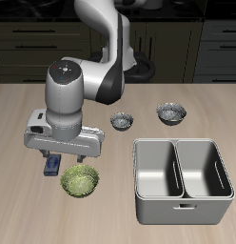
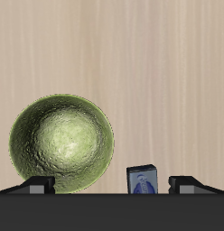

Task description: Place the green bowl in the left side of the drainer

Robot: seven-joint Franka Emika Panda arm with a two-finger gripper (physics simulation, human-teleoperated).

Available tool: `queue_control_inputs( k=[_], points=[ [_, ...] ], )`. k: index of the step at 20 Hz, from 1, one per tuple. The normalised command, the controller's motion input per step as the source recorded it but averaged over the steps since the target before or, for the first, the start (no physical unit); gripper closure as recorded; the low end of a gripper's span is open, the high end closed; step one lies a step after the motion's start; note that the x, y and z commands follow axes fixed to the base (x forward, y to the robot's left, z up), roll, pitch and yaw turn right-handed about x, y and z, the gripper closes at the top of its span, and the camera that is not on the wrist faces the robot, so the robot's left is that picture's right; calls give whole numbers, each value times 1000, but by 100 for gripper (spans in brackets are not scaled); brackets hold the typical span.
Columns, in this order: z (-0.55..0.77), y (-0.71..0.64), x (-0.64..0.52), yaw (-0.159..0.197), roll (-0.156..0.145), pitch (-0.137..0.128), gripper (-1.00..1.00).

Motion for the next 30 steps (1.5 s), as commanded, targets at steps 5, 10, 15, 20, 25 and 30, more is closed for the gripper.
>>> queue_control_inputs(
  k=[5, 10, 15, 20, 25, 30],
  points=[
    [-304, -9, 45, 0, -2, 37, -100],
    [-274, 57, 6, 0, 7, 38, -100],
    [-254, 36, 6, 9, 7, 37, -100],
    [-321, -57, 22, 5, 1, 53, 100],
    [-136, -71, -26, -10, 1, 19, 100],
    [50, -59, -83, 3, -13, -3, 100]
  ],
)
